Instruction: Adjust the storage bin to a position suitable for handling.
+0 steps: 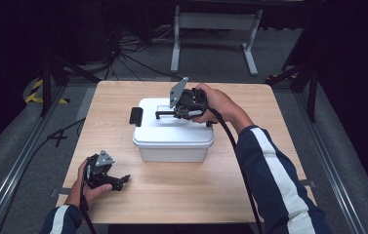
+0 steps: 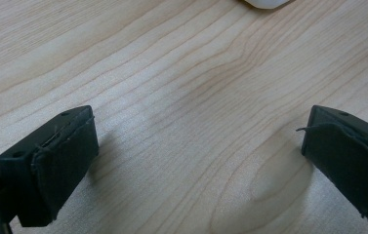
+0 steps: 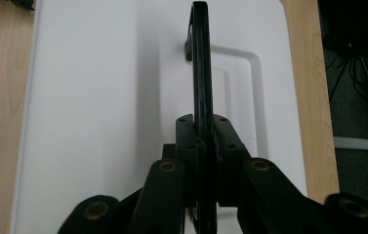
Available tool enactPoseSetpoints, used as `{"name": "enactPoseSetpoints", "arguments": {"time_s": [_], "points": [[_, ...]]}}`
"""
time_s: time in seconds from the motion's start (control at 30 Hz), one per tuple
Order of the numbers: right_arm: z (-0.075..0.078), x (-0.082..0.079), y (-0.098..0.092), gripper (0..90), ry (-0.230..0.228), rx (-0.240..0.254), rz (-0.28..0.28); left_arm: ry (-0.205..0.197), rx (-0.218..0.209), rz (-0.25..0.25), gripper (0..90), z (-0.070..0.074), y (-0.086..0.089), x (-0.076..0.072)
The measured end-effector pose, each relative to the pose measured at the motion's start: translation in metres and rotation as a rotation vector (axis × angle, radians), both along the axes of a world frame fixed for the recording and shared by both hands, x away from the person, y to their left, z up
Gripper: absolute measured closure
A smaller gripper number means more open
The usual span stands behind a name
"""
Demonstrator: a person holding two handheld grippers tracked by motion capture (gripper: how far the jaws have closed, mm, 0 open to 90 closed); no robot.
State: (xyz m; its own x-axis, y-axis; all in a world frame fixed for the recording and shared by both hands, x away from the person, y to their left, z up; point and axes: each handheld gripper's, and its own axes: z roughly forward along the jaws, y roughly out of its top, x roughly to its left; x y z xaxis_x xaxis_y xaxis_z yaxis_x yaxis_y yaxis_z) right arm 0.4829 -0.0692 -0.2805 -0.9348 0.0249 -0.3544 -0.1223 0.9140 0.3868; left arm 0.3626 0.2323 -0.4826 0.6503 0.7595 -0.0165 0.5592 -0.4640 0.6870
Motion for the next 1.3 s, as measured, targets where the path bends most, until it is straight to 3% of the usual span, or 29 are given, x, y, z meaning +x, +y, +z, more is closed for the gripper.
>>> {"name": "enactPoseSetpoints", "arguments": {"time_s": [0.53, 0.93, 1.3], "points": [[0.013, -0.007, -0.003, 84.6, -0.046, 0.03, 0.021, -0.002, -0.002, 0.002, 0.6, 0.0, 0.0, 0.0], [0.03, -0.013, -0.024, 84.6, -0.063, 0.085, 0.019, 0.001, 0.001, -0.001, 0.6, 0.0, 0.0, 0.0], [0.04, -0.021, -0.047, 84.6, -0.088, 0.099, 0.002, -0.005, 0.005, -0.004, 0.6, 0.0, 0.0, 0.001]]}}
